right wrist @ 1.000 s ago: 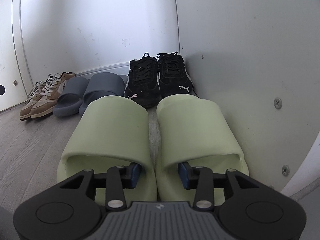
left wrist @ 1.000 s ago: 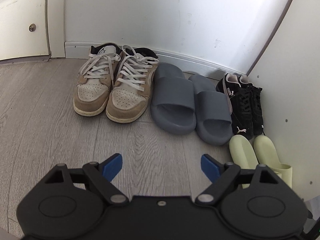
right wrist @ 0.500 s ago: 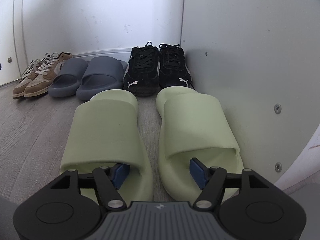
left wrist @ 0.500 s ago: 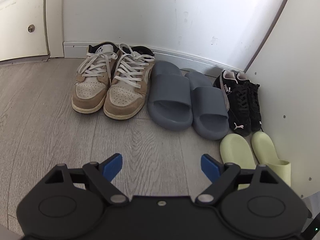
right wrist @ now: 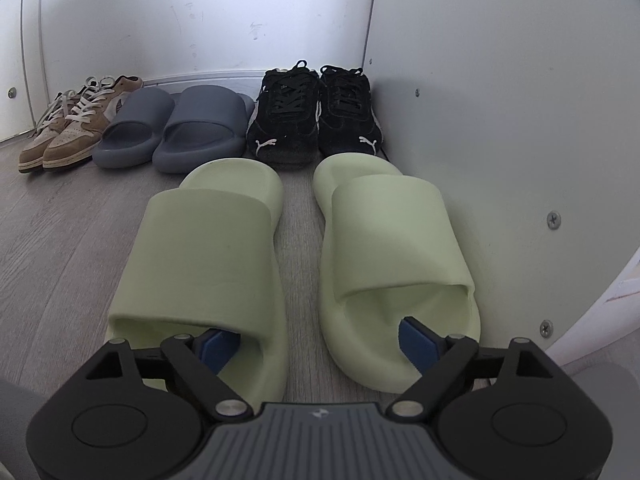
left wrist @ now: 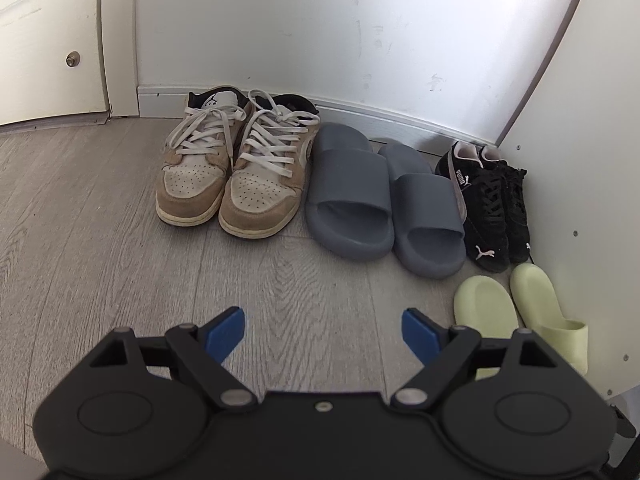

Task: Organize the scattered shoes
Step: 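Lower the green slides in front of the black sneakers and open the right tool, then withdraw the right tool from the green slides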

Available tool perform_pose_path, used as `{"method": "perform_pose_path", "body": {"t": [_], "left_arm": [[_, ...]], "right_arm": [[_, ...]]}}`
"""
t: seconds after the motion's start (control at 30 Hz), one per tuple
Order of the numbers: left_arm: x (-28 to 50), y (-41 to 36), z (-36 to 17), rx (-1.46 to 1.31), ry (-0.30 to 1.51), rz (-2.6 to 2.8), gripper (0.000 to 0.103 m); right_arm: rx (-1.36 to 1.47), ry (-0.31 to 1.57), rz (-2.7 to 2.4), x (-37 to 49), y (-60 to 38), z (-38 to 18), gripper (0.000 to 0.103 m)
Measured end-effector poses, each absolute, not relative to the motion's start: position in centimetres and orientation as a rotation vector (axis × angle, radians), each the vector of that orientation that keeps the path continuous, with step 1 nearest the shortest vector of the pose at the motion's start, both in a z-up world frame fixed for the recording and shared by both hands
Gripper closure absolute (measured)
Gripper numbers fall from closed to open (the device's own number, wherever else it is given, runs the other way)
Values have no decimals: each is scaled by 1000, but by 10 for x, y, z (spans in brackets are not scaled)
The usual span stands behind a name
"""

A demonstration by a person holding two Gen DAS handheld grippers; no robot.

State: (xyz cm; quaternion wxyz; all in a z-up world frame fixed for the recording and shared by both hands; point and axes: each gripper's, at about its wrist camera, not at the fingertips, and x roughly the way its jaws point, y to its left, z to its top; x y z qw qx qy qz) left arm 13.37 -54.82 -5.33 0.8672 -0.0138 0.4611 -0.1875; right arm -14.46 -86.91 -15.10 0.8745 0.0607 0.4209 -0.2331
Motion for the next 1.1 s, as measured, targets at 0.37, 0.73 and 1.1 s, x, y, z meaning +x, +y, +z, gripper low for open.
{"method": "perform_pose_path", "body": {"t": [0.37, 0.73, 1.1], "left_arm": [[129, -551, -54, -2, 958, -400, 17], [124, -552, -51, 17, 975, -371, 17], [104, -531, -24, -40, 888, -376, 17]], "right_arm": [[-48, 910, -330, -148, -858, -147, 3], [175, 838, -462, -157, -839, -122, 2], [150, 723, -650, -140, -788, -50, 0]]}}
